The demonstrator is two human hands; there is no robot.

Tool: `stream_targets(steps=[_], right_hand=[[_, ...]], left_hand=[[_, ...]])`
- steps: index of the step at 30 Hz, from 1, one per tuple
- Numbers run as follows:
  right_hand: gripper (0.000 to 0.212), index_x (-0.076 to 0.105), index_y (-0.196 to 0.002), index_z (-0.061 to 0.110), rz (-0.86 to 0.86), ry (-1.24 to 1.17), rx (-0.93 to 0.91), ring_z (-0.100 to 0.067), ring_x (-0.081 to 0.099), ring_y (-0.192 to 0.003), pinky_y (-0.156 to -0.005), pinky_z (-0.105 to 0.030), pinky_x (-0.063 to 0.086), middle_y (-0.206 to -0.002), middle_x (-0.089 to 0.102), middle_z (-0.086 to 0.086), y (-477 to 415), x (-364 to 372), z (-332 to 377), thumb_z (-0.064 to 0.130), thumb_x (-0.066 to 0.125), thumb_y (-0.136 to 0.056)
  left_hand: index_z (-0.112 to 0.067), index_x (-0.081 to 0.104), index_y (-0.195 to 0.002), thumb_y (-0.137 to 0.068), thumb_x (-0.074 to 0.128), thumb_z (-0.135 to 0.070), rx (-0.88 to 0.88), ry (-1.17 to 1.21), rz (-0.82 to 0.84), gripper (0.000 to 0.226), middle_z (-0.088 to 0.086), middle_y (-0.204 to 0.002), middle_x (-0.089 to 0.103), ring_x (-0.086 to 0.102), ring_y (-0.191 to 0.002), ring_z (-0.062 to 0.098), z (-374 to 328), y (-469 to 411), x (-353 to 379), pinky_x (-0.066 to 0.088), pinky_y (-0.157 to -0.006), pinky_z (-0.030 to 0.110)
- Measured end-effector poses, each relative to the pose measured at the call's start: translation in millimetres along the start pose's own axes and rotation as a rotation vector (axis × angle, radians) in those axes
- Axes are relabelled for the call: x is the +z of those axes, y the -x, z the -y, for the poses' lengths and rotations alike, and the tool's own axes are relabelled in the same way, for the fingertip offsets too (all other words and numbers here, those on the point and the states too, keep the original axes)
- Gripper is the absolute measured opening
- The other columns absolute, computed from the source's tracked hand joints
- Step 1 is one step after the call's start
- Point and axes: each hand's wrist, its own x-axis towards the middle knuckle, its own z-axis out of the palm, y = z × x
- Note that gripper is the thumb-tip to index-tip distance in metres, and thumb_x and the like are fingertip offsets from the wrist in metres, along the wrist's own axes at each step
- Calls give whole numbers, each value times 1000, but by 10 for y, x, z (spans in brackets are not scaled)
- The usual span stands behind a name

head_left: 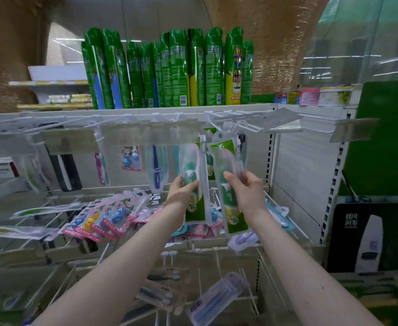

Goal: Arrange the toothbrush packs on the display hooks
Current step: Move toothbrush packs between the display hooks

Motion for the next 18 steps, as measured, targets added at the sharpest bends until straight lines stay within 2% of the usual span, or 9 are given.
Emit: stream_targets(steps=[2, 5, 9, 13, 18], right_hand=[[5, 64, -82, 14, 6, -5, -14, -16, 62, -71, -67, -29, 51, -76, 66, -1, 8, -21, 15, 18, 65, -86], [13, 61, -80, 9, 8, -19, -4, -21, 59, -73, -75, -41, 51, -76, 62, -8, 3, -49, 29, 19, 64, -86], [15, 59, -74, 14, -14, -51, 22, -24, 59, -77, -81, -45, 50, -78, 61, -9, -26, -74, 54, 21, 65, -86], [10, 64, -83, 11, -14, -51, 33, -26, 63, -80, -81, -44, 52, -85, 66, -13, -55, -93, 64, 21, 65, -85], [8, 64, -84, 12, 4, -60, 52, -26, 63, -78, -79, -42, 53, -83, 66, -11, -76, -105, 60, 19, 65, -86]], left_hand=[[-9, 27, -147, -93, 57, -20, -4, 11, -11, 63, 9, -152, 31, 37, -133, 28, 5, 4, 18, 35, -97, 34], [-9, 30, -145, -94, 56, -18, -13, 28, -16, 58, 8, -148, 37, 46, -116, 23, 1, 14, 35, 37, -90, 33], [-13, 26, -148, -92, 59, -22, -34, 46, -43, 66, 7, -151, 33, 41, -130, 31, 4, 20, 46, 35, -108, 46], [-14, 26, -148, -91, 59, -22, -38, 57, -52, 66, 8, -151, 33, 39, -132, 33, 29, 5, 51, 32, -110, 50], [-12, 28, -147, -92, 59, -23, -9, 29, -55, 64, 9, -150, 34, 42, -129, 33, 58, -46, 39, 35, -108, 47]])
